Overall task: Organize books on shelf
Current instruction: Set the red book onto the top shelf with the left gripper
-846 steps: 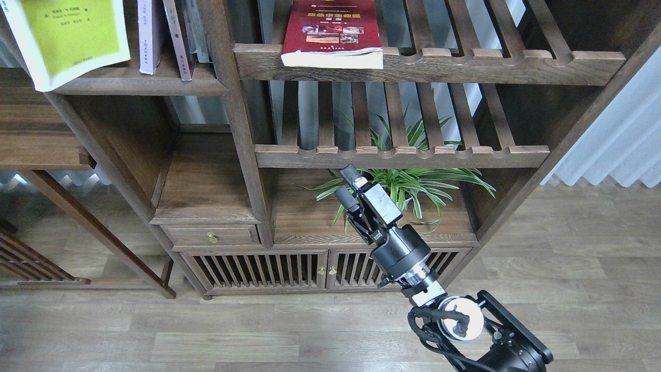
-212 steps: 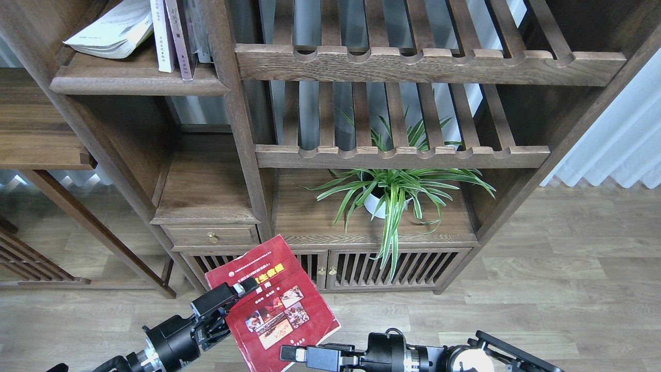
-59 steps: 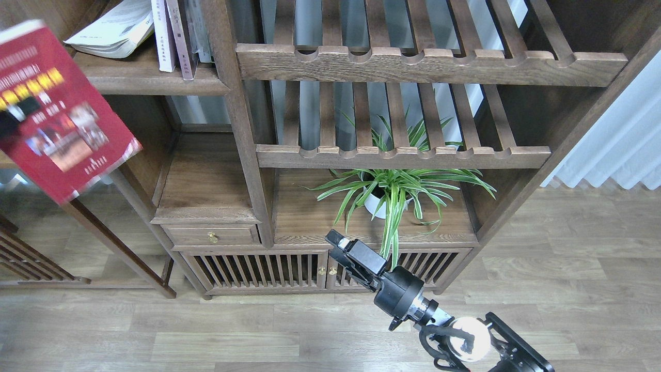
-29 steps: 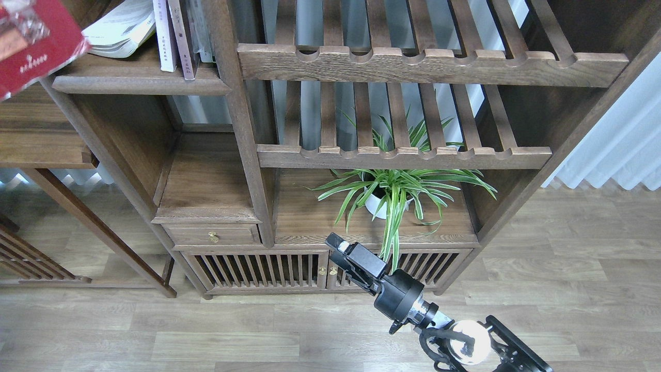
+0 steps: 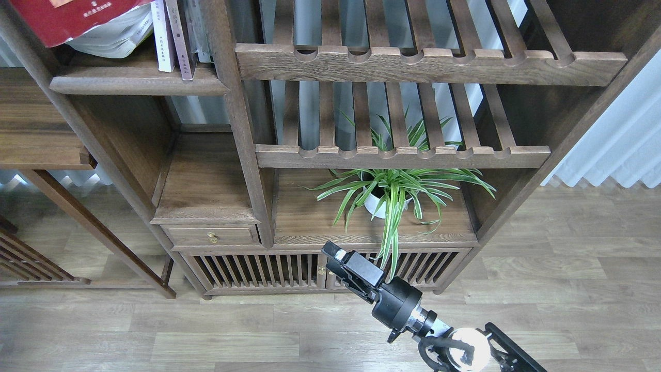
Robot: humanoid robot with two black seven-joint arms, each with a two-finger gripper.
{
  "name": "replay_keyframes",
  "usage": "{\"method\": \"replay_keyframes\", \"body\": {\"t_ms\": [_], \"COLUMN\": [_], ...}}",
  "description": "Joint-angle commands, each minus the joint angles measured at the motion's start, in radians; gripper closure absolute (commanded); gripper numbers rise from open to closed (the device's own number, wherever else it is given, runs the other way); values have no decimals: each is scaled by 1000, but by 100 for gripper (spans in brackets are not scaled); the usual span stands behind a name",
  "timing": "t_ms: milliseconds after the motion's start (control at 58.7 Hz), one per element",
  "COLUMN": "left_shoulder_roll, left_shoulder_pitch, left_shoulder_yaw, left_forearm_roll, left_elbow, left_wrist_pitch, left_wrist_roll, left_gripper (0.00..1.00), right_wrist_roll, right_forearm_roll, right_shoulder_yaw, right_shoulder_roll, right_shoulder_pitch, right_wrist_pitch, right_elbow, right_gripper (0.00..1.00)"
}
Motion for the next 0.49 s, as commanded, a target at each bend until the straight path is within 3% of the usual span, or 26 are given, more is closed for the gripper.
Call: {"method": "replay_keyframes", "body": {"t_ms": [0,289,477], "left_shoulder_roll": [-11,-11,9], "left_shoulder_pitch": [-1,-9,-31], "left_shoulder_yaw": [-1,-20,-26], "left_forearm_roll": [3,-35,-57], "left_elbow": [21,61,53], "left_wrist_pitch": [0,0,0], "left_wrist_roll": [0,5,55], "left_gripper": [100,100,100], "right_wrist_roll": [0,0,0], "right_forearm_roll": [0,0,0], "right_shoulder_yaw": [0,-1,0], "right_shoulder_roll": [0,0,0], "right_shoulder_pitch": [-1,1,2], "right_wrist_pitch": [0,0,0], "right_elbow": [2,10,10], "right_gripper": [1,1,1]}}
